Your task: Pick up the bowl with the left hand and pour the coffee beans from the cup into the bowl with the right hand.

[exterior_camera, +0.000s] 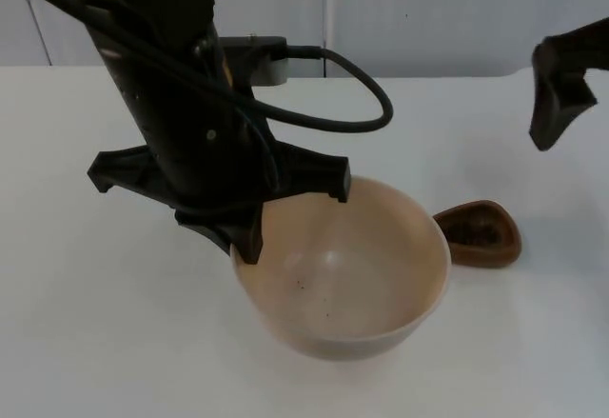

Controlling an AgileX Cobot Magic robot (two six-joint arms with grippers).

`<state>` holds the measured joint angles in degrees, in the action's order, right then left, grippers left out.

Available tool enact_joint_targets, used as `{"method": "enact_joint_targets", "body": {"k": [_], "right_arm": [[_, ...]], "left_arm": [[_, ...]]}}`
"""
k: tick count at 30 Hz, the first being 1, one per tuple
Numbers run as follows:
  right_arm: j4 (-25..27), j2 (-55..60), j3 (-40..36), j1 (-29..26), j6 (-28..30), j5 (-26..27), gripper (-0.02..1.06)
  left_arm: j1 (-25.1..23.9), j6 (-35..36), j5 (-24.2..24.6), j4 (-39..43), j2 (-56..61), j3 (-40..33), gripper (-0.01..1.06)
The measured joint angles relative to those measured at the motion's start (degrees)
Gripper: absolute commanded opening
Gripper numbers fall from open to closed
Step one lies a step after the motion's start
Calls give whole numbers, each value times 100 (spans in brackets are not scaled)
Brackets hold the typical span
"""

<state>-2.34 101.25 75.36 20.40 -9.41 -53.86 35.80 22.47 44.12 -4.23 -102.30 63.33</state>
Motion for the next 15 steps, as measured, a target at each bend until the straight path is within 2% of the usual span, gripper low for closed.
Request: {"method": "enact_joint_targets", "body": {"k": [9,15], "right_arm": [[-206,549,220,20,-251,38,105],[-743,792,224,212,-605,290,103]], "left_arm": [[0,0,0,0,0,0,0],[0,0,0,-10,0,0,0]]}}
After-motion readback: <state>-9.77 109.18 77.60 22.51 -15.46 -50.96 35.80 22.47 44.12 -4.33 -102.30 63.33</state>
